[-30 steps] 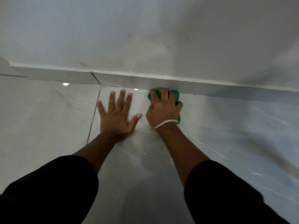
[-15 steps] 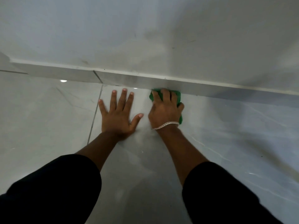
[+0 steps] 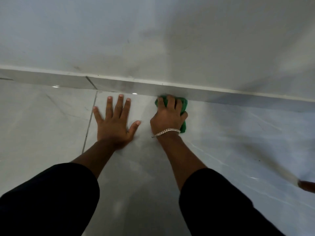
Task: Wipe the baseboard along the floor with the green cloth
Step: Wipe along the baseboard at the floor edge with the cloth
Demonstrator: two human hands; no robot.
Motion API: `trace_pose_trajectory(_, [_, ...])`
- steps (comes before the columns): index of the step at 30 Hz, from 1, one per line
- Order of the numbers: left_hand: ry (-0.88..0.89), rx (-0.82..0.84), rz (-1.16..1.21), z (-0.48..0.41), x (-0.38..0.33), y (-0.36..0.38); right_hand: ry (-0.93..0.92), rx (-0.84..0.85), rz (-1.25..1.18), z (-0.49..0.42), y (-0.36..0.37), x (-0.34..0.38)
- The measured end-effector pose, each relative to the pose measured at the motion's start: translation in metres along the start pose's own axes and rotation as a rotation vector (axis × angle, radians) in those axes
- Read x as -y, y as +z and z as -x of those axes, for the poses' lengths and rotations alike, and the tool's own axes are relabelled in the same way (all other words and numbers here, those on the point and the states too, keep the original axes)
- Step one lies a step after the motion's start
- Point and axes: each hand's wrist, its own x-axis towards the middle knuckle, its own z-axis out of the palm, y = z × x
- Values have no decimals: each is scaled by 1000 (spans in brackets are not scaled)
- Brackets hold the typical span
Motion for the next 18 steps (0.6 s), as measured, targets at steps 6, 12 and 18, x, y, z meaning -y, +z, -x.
trace_pose_trajectory(6, [4,14,19,1,-1,-6,-3,4,102,-17,-39,-112])
trace_pose_trajectory(12, [-2,16,-1,-1,2,-2,245,-20,30,-11,-27,-72])
trace_pose_trajectory(18, [-4,5,20,-1,4,-3,-111,87,98,-6,-2,10])
